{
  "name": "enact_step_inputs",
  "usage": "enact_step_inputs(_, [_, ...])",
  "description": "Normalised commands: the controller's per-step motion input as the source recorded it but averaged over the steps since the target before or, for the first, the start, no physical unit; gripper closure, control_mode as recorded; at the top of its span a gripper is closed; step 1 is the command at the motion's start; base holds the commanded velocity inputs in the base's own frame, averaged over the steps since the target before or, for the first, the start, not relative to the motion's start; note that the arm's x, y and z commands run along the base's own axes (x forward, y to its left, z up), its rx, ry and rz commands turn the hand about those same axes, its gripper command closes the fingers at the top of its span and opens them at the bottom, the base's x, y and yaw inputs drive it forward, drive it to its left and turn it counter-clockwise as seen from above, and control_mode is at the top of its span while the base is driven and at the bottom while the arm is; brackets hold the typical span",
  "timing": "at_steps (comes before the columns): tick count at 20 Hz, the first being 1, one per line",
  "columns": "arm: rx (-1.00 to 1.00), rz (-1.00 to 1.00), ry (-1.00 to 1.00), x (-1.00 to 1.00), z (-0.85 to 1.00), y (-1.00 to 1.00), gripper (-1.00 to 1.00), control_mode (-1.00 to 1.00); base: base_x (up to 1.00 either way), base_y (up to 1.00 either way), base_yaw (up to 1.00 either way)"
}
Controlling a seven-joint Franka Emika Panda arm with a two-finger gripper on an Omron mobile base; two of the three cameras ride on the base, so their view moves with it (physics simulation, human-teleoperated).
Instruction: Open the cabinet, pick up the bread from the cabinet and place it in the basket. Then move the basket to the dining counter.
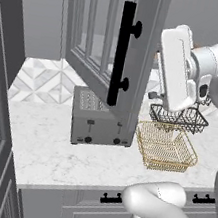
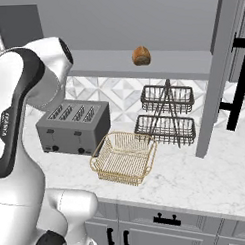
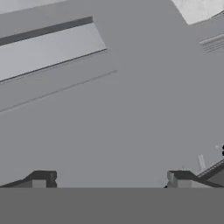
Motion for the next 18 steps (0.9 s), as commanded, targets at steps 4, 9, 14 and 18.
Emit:
enact_step_inputs(4, [0.00,0.30,0.06,-0.14,-0.21,1.00,-1.00,-1.00,0.00,0.00,0.00])
enact_step_inputs(9, [-0.08,0.18,0.02,-0.01,-0.02,0.96,-1.00,-1.00,0.00,0.00,0.00])
enact_step_inputs(14, [-0.11,0.14,0.00,0.04,-0.03,0.82,-1.00,-1.00,0.00,0.00,0.00])
enact_step_inputs(18, [0.00,0.11,0.00,0.08,-0.10,0.27,-1.00,-1.00,0.00,0.00,0.00])
